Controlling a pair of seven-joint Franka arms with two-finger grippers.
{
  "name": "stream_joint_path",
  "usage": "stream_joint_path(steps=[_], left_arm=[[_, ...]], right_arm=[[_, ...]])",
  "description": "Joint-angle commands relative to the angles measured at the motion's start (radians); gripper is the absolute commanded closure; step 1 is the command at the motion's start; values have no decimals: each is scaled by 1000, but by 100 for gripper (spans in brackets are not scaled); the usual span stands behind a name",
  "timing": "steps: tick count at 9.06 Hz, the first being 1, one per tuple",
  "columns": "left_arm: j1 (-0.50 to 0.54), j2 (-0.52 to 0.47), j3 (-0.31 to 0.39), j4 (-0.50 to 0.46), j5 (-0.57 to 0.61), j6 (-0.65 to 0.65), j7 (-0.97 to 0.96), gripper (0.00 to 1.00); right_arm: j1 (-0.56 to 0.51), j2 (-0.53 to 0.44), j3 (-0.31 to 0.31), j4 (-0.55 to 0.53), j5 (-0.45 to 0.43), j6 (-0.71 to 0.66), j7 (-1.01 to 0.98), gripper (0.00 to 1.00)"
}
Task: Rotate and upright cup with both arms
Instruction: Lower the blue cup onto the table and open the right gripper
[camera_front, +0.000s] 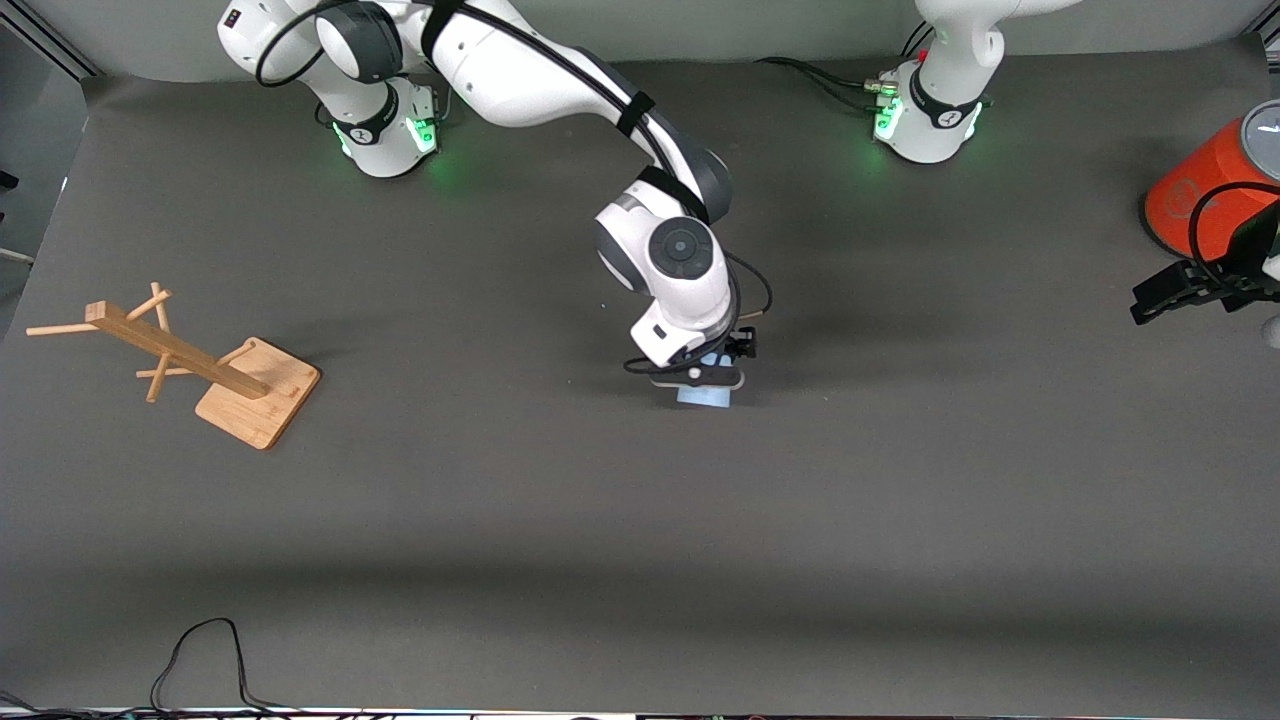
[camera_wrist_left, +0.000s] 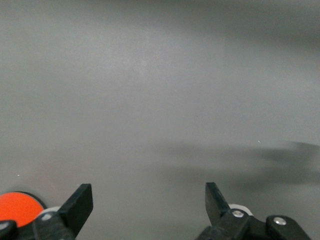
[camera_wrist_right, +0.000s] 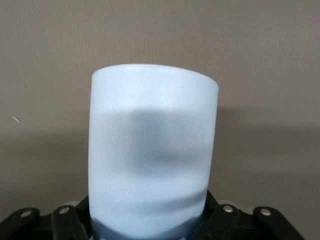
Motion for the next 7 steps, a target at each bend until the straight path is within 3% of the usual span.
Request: stream_joint_path(steps=[1,2,4,5,6,7], left_arm=[[-10,-12,-3,0,5,-19,-10,0],[-10,-11,-3,-2,5,-21,-21,0],[-10,-3,-3,-8,-1,-18,-47,0],[-8,-3,-3,-13,-2,-18,-49,0],[-10,0,-3,-13,-2,-16,-50,0],[-10,1,-3,-14,-2,-16,-52,0]], right_arm=[[10,69,-8,43,-111,-6,-207,73],[19,87,-2,45,-159,-6,-272,73],[28,98,-2,43,-170,-6,-323,72],[40,101,-2,45,-178,-8,-317,62],[69,100,-2,43,-179,-9,-301,61],[82,98,-2,37,-179,-11,-278,50]])
